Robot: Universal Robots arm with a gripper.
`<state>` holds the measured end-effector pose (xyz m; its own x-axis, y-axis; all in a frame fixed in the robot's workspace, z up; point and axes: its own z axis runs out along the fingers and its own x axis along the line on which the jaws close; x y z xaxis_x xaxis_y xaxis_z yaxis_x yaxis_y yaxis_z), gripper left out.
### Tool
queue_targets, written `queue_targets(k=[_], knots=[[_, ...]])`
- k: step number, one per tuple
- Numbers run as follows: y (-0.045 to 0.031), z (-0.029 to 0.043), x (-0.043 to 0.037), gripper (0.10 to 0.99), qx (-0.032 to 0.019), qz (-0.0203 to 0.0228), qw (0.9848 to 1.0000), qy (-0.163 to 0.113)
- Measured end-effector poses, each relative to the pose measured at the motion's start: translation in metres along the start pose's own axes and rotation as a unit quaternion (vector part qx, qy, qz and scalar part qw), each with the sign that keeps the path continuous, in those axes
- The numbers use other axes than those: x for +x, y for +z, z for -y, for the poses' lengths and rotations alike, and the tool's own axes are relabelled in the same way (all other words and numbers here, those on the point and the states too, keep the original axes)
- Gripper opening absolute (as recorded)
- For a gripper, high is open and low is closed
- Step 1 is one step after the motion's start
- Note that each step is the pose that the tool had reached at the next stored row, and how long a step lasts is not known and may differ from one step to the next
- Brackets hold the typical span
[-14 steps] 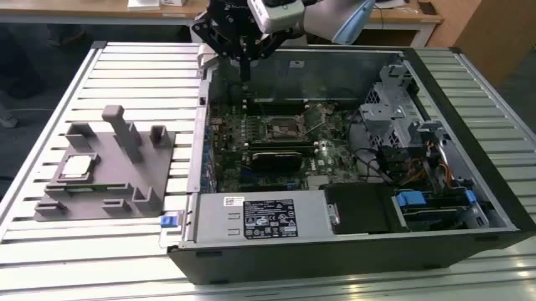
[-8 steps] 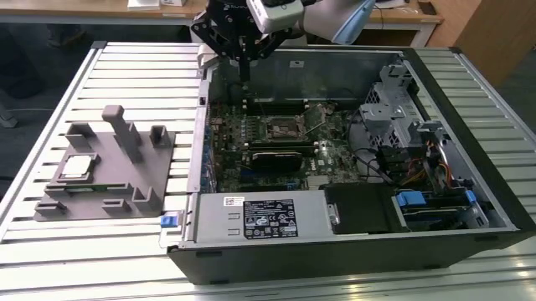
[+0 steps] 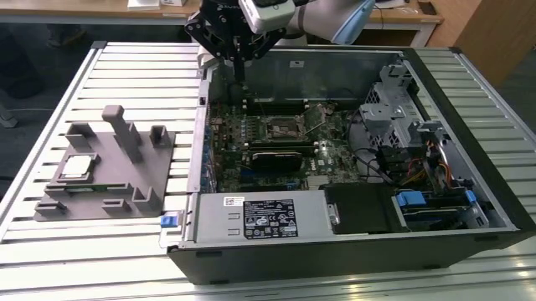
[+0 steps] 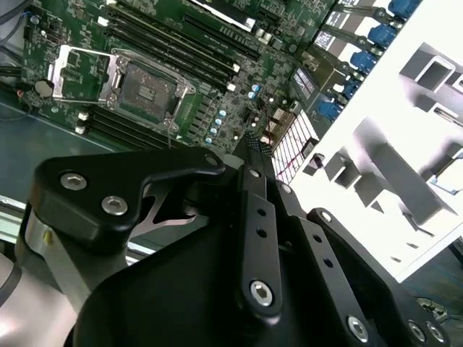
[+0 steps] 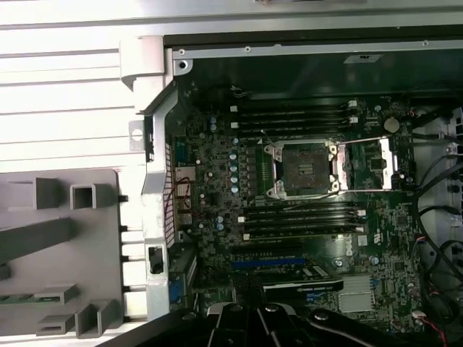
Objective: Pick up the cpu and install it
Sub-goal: 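Reach for the cpu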
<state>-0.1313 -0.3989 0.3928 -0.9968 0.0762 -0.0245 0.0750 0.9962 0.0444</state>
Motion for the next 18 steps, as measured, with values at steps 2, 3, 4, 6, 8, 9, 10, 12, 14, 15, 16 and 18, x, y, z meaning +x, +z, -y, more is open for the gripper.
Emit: queue_targets(k=[2, 3, 4, 6, 8, 9, 10, 12, 14, 15, 16, 18], knots=[[0.0001, 0.0001, 0.0015, 0.106, 0.0000, 0.0000, 1.0000, 0.000], [0.0002, 0.0002, 0.0022, 0.106, 0.0000, 0.0000, 1.0000, 0.000], [0.0003, 0.0002, 0.0029, 0.106, 0.0000, 0.0000, 1.0000, 0.000], [0.0004, 0.0003, 0.0039, 0.106, 0.0000, 0.0000, 1.0000, 0.000], [0.0006, 0.0004, 0.0047, 0.106, 0.0000, 0.0000, 1.0000, 0.000], [0.0006, 0.0004, 0.0051, 0.106, 0.0000, -0.0001, 1.0000, 0.000], [0.0006, 0.0004, 0.0055, 0.106, 0.0000, 0.0000, 1.0000, 0.000], [0.0008, 0.0005, 0.0064, 0.106, 0.0000, 0.0000, 1.0000, 0.000], [0.0010, 0.0006, 0.0073, 0.106, 0.0000, 0.0000, 1.0000, 0.000], [0.0010, 0.0006, 0.0077, 0.106, 0.0000, 0.0000, 1.0000, 0.000], [0.0011, 0.0006, 0.0081, 0.106, 0.0000, 0.0000, 1.0000, 0.000], [0.0012, 0.0007, 0.0089, 0.106, 0.0000, 0.0000, 1.0000, 0.000]])
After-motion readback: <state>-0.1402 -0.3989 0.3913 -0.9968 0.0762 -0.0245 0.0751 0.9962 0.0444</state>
